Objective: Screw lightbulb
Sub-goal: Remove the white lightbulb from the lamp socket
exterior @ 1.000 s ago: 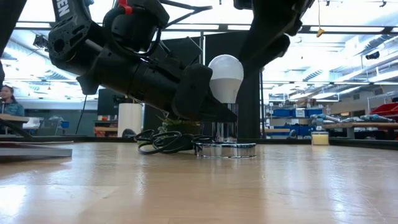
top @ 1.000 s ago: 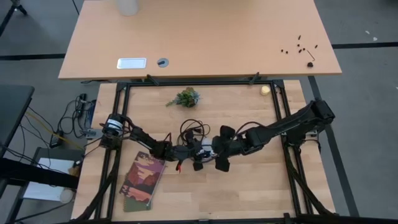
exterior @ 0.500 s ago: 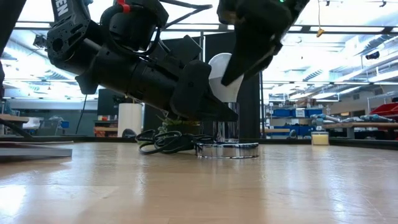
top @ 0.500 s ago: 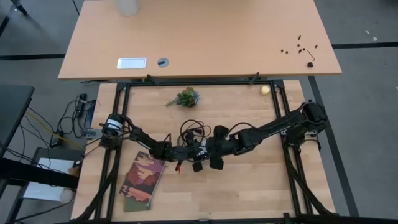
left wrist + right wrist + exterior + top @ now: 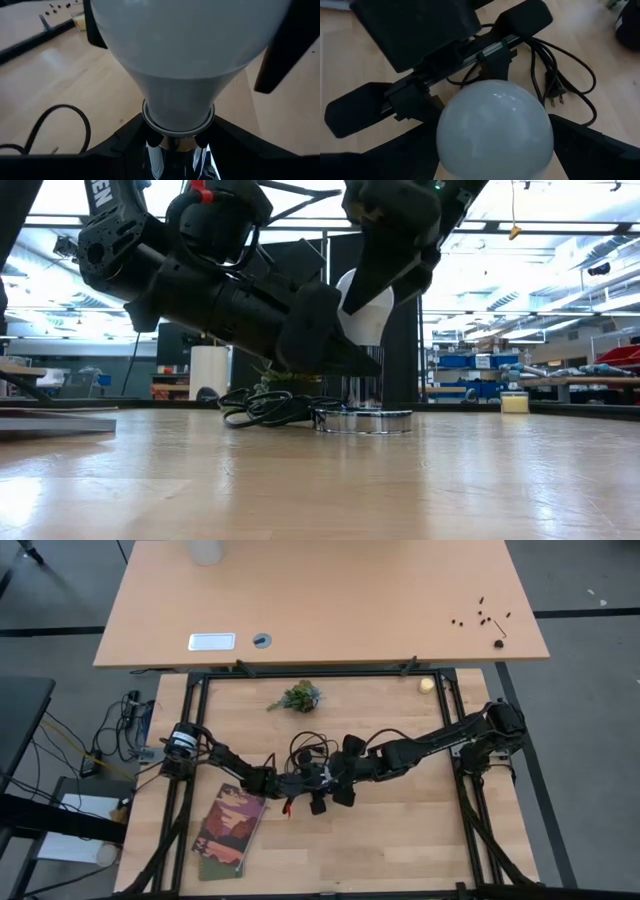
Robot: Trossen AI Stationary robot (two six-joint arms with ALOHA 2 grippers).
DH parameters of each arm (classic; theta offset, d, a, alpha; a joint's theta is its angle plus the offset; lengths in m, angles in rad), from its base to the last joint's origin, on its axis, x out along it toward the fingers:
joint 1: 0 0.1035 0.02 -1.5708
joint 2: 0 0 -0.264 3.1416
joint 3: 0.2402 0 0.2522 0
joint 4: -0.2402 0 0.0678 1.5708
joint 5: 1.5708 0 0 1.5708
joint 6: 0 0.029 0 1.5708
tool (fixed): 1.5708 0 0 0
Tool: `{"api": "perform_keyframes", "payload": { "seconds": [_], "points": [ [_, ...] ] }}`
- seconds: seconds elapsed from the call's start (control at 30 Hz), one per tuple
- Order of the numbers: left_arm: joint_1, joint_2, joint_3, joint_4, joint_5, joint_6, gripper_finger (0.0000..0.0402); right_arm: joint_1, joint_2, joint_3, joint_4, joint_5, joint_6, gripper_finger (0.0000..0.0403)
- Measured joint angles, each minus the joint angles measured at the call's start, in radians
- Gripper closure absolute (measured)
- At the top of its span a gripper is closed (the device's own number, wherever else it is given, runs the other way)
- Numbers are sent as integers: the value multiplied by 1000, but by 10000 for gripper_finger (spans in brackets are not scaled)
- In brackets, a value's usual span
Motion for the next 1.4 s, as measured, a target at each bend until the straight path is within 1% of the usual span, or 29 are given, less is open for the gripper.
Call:
{"api": "perform_keyframes", "payload": {
  "seconds": [0.1, 0.23, 0.4, 0.57, 0.63, 0.73, 0.93, 1.1, 1.27, 1.4],
  "points": [
    [0, 0, 0, -1, -1, -34, 208, 0, 0, 0, 0, 1, 25, 57],
    [1, 0, 0, -2, -2, -39, 208, 0, 0, 0, 5, 2, 37, 57],
    [1, 0, 0, -2, -3, -58, 208, 0, 0, 0, 38, 15, 18, 57],
    [-1, 0, 0, -2, -9, -79, 208, -6, 7, 0, 34, -33, 25, 57],
    [-1, 0, 0, -3, -13, -84, 208, -7, 10, 0, 31, -33, 8, 57],
    [-1, 0, 0, -2, -15, -86, 208, -16, 19, 0, 22, -3, -26, 57],
    [0, 0, 0, -3, -25, -78, 208, -38, 42, 0, 39, -8, -108, 59],
    [0, 0, 0, -7, -53, -64, 208, -40, 40, 0, 48, -11, -108, 88],
    [-1, 0, 0, -19, -55, -60, 208, -53, 40, 0, 46, -73, -120, 122],
    [0, 0, 1, -23, -17, -22, 208, -68, 33, 0, 44, -153, -278, 135]
  ]
}}
